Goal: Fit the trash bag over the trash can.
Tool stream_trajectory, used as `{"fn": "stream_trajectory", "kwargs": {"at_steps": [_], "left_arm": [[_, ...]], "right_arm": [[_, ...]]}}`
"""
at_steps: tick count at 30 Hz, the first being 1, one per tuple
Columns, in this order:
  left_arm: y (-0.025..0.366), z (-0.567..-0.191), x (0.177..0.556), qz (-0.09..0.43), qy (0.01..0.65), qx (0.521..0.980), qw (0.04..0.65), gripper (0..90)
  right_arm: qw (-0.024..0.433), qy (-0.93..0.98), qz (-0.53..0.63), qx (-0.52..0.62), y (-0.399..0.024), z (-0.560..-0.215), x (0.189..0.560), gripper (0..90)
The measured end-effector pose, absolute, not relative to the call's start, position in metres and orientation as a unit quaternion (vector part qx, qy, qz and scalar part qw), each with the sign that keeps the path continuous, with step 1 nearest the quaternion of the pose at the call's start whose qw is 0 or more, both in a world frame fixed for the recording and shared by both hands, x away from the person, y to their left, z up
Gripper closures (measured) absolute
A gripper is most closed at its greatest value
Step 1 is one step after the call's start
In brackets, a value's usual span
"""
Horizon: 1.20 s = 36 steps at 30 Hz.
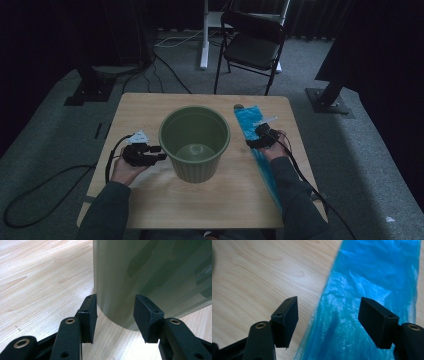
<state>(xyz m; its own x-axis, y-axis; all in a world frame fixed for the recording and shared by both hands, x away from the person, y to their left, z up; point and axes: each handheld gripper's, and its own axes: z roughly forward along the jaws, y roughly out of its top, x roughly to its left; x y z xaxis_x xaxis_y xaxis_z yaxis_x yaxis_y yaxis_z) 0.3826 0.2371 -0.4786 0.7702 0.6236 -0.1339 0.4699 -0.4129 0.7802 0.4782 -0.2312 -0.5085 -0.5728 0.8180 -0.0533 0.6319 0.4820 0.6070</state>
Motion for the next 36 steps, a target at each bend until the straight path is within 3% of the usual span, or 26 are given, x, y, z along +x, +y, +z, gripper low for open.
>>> {"fn": "stream_trajectory", "kwargs": {"at_steps": [15, 25, 36], "left_arm": [[0.240, -0.479, 0.384, 0.083, 0.332, 0.834, 0.434, 54.1], [0.240, -0.479, 0.384, 0.084, 0.332, 0.834, 0.433, 54.1], [0.240, -0.479, 0.385, 0.080, 0.333, 0.833, 0.435, 53.6]], "right_arm": [[0.136, 0.831, 0.245, 0.480, -0.240, -0.526, 0.488, 27.0], [0.141, 0.827, 0.247, 0.485, -0.245, -0.527, 0.487, 30.6], [0.148, 0.825, 0.259, 0.480, -0.251, -0.526, 0.482, 52.5]]}}
